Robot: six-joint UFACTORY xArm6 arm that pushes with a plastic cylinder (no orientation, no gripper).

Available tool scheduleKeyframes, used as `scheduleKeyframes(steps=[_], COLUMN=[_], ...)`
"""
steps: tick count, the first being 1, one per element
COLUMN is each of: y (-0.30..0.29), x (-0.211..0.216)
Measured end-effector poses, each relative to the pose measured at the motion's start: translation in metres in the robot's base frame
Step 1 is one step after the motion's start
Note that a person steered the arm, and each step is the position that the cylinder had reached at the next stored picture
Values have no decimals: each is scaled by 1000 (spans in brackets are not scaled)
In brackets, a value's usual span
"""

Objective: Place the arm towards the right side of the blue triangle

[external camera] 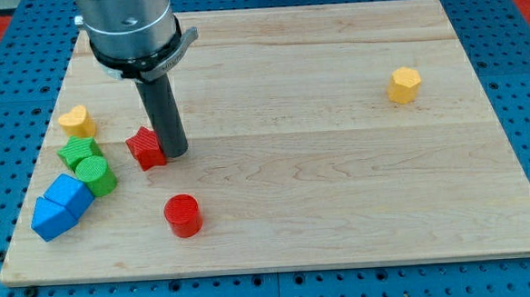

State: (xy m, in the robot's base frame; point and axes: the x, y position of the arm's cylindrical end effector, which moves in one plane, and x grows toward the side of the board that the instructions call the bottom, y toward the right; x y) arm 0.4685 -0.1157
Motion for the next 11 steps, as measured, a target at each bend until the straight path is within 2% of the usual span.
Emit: scheduleKeyframes(steps=[1,3,4,6,11], y=[4,113,110,68,-37], x=[19,71,102,126,103])
